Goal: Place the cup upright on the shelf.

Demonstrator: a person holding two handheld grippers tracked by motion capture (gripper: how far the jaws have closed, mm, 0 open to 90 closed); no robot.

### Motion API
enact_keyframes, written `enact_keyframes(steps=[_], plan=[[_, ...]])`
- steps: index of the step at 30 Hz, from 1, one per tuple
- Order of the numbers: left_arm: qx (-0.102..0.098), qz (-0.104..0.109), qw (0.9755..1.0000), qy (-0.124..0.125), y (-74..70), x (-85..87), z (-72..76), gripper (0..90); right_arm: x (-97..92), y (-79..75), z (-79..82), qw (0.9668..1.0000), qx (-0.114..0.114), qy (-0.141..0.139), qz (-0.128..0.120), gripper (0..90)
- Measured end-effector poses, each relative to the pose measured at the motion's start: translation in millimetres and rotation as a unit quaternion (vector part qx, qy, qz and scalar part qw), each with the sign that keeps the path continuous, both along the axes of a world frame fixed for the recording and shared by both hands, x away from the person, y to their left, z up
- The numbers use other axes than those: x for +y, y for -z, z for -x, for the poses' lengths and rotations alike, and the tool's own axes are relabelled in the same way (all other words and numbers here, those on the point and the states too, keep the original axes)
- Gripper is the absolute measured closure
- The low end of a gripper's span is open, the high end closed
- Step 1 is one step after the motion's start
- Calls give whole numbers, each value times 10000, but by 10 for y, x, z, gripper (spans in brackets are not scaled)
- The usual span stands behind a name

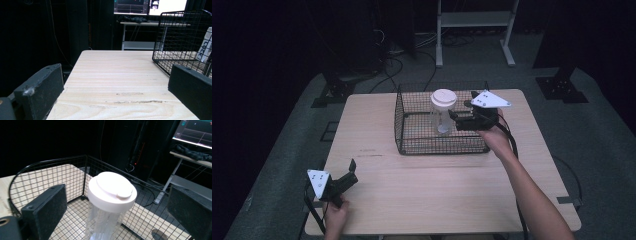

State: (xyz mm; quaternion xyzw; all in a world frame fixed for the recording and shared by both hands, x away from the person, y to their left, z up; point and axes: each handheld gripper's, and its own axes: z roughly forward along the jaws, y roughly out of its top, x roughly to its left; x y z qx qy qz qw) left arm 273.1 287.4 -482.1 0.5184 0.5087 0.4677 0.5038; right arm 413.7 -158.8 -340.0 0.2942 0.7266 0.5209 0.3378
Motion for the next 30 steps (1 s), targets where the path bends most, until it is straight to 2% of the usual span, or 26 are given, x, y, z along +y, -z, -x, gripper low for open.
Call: enact_keyframes(steps=[15,30], plan=[[4,-31,10000,1,-1,-2,-1,0,-112,96,235,9999,8,-101,-1,24],[-5,-19,10000,-2,-1,-5,-3,0,-179,131,443,9997,-39,-222,60,24]])
